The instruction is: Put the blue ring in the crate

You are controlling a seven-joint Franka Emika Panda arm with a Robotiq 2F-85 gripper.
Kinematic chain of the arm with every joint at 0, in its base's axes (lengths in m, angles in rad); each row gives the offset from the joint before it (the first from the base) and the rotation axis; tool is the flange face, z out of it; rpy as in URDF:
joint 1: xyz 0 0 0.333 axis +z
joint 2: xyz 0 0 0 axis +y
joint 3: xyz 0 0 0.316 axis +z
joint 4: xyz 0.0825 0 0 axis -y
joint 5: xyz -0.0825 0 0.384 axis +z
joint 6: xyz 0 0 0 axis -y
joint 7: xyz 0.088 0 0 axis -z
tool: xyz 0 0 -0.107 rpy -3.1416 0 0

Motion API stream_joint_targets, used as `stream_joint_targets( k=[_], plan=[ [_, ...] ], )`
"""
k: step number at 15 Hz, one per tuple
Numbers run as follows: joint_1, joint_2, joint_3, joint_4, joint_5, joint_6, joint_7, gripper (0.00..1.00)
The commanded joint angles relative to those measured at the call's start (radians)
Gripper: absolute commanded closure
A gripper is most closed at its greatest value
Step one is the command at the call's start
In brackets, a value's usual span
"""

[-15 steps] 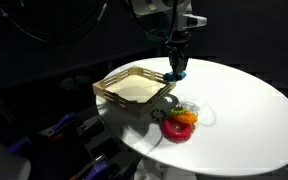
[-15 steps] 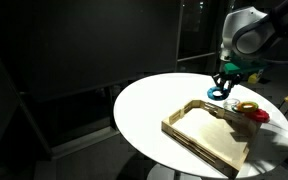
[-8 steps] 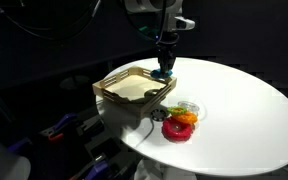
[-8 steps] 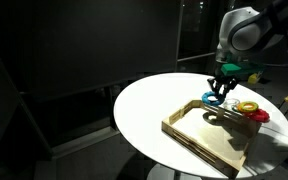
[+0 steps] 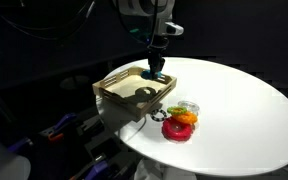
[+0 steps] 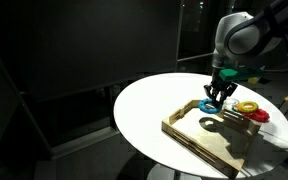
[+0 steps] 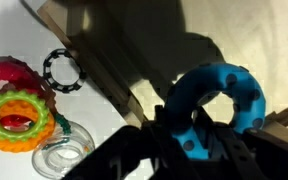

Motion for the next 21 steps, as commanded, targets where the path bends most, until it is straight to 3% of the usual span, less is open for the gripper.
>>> stream_joint_targets(
  k=[1, 17, 18, 19, 21],
  plan=[
    [0.006, 0.018, 0.012, 0.002, 0.021, 0.004, -0.026, 0.9],
    [0.036, 0.133, 0.013, 0.036, 0.021, 0.01, -0.018, 0.88],
    [0.036, 0.133, 0.012, 0.037, 0.021, 0.009, -0.018, 0.77],
    [0.037, 0.132, 0.009, 0.037, 0.018, 0.009, -0.016, 0.46],
    [0.037, 0.129, 0.006, 0.037, 0.017, 0.01, -0.015, 0.34]
  ],
)
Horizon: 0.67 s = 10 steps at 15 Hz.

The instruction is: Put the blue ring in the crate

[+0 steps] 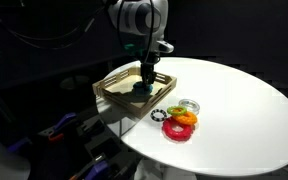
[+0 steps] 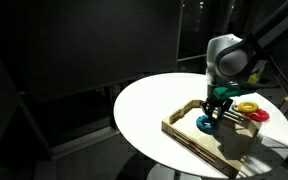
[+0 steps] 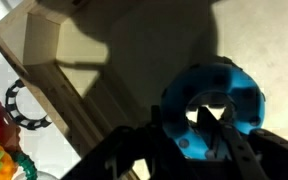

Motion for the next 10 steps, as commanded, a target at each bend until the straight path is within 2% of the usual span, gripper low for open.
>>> stream_joint_targets(
  k=[1, 4, 10],
  plan=[
    [0.007, -0.001, -0.016, 0.019, 0.006, -0.013, -0.014, 0.26],
    [0.005, -0.014, -0.02, 0.015, 0.004, -0.018, -0.019, 0.02],
    [-0.013, -0.073, -0.039, 0.004, -0.007, -0.053, -0.057, 0.0]
  ],
)
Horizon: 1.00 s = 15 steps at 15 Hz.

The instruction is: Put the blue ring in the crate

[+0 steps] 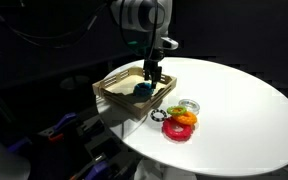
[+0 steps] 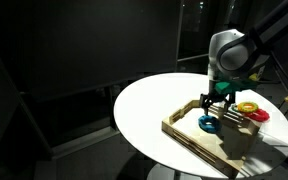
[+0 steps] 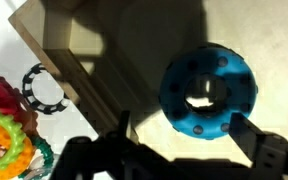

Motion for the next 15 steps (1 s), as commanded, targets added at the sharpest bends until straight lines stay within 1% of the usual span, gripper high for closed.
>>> stream_joint_targets(
  k=[1, 5, 9, 12, 15],
  plan=[
    [-0.019, -0.063, -0.011, -0.004, -0.007, -0.055, -0.074, 0.0],
    [-0.051, -0.132, -0.011, -0.016, -0.022, -0.114, -0.204, 0.0],
    [-0.09, -0.209, -0.01, -0.013, -0.034, -0.228, -0.335, 0.0],
    [-0.108, -0.257, -0.017, -0.004, -0.065, -0.314, -0.372, 0.0],
    [-0.127, -0.313, -0.018, -0.006, -0.091, -0.362, -0.393, 0.0]
  ],
)
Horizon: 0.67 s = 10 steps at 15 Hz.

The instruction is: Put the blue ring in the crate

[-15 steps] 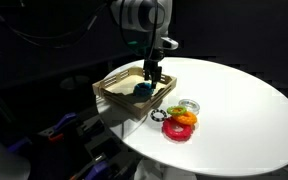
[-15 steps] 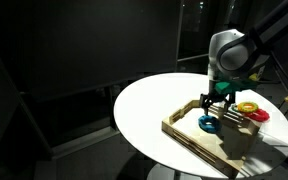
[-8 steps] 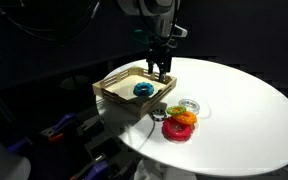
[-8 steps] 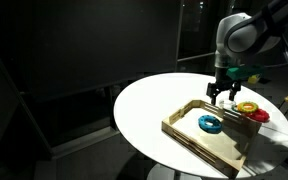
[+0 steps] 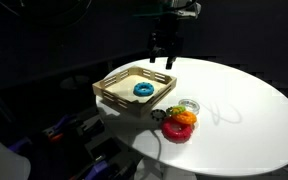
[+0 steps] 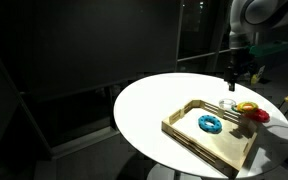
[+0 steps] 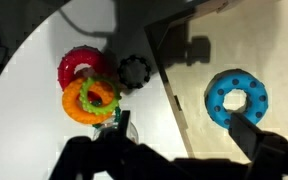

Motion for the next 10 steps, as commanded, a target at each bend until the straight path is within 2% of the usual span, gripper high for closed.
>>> stream_joint_targets(
  k=[1, 10],
  plan=[
    [-0.025, -0.083, -0.001, -0.007, -0.031, -0.06, -0.037, 0.0],
    [-0.062, -0.23, -0.002, -0.008, 0.025, -0.091, -0.066, 0.0]
  ],
)
